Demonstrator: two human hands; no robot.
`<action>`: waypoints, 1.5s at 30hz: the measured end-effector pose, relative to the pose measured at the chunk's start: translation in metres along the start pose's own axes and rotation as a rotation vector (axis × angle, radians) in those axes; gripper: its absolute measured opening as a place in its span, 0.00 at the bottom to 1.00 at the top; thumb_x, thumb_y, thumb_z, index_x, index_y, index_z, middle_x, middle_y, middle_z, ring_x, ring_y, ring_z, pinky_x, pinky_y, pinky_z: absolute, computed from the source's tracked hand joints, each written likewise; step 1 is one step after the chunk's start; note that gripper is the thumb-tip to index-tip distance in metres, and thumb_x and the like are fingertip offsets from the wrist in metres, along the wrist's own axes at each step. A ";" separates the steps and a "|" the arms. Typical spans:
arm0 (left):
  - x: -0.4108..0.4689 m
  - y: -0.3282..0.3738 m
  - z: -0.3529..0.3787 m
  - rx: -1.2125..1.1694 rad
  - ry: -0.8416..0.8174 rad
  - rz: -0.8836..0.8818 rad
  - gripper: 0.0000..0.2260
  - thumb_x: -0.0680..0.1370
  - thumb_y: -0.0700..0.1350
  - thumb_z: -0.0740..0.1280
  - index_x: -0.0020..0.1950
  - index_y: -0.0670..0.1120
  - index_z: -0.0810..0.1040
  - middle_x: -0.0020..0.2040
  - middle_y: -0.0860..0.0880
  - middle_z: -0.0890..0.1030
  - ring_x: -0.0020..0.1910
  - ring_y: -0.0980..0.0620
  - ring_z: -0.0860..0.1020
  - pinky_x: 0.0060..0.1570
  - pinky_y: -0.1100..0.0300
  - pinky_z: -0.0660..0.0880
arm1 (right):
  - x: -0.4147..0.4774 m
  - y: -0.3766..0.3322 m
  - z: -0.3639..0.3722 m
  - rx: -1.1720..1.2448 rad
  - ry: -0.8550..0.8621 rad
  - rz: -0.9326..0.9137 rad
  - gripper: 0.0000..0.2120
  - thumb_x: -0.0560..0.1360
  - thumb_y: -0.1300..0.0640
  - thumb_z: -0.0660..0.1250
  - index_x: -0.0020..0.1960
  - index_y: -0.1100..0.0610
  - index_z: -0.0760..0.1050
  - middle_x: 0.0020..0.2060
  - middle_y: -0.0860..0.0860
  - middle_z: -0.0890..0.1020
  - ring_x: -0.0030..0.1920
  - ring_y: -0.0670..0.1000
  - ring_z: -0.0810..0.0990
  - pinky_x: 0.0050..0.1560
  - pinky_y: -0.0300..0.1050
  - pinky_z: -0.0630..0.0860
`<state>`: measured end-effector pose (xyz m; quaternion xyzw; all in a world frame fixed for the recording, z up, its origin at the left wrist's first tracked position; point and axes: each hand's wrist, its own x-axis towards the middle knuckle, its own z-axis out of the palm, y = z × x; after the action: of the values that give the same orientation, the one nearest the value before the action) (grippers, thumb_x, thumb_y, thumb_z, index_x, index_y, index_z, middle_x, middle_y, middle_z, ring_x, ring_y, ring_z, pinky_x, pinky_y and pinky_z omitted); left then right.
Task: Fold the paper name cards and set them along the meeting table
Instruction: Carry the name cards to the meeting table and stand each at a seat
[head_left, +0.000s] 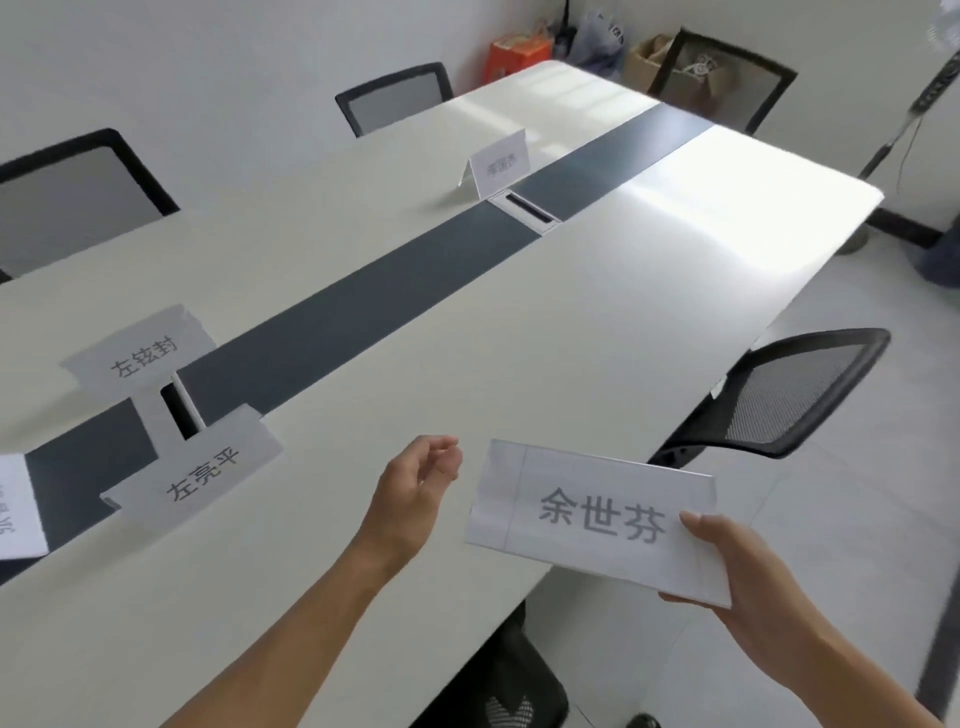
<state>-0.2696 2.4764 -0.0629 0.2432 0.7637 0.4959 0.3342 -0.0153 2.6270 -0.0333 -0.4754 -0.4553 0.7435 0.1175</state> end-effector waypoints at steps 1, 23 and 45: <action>-0.009 0.011 0.020 -0.040 -0.049 -0.026 0.17 0.77 0.58 0.61 0.60 0.51 0.76 0.53 0.52 0.81 0.55 0.52 0.79 0.53 0.58 0.75 | -0.005 -0.002 -0.018 0.008 -0.007 -0.015 0.22 0.61 0.50 0.73 0.52 0.59 0.80 0.42 0.55 0.87 0.38 0.50 0.85 0.38 0.50 0.78; -0.001 0.102 0.373 -0.251 -0.333 -0.397 0.29 0.60 0.60 0.71 0.55 0.45 0.78 0.46 0.45 0.86 0.43 0.46 0.83 0.40 0.47 0.79 | 0.023 -0.051 -0.353 0.049 0.130 -0.060 0.28 0.59 0.39 0.69 0.56 0.50 0.81 0.49 0.55 0.85 0.44 0.54 0.81 0.43 0.52 0.79; 0.273 0.249 0.524 -0.322 -0.307 -0.305 0.27 0.64 0.53 0.72 0.60 0.43 0.76 0.50 0.41 0.85 0.44 0.43 0.84 0.37 0.57 0.80 | 0.313 -0.306 -0.517 -0.128 -0.093 -0.072 0.28 0.58 0.42 0.70 0.55 0.53 0.81 0.46 0.58 0.86 0.42 0.55 0.82 0.39 0.52 0.78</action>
<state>-0.0456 3.0773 -0.0566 0.1411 0.6432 0.5122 0.5513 0.1640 3.2804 -0.0483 -0.4303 -0.5235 0.7296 0.0922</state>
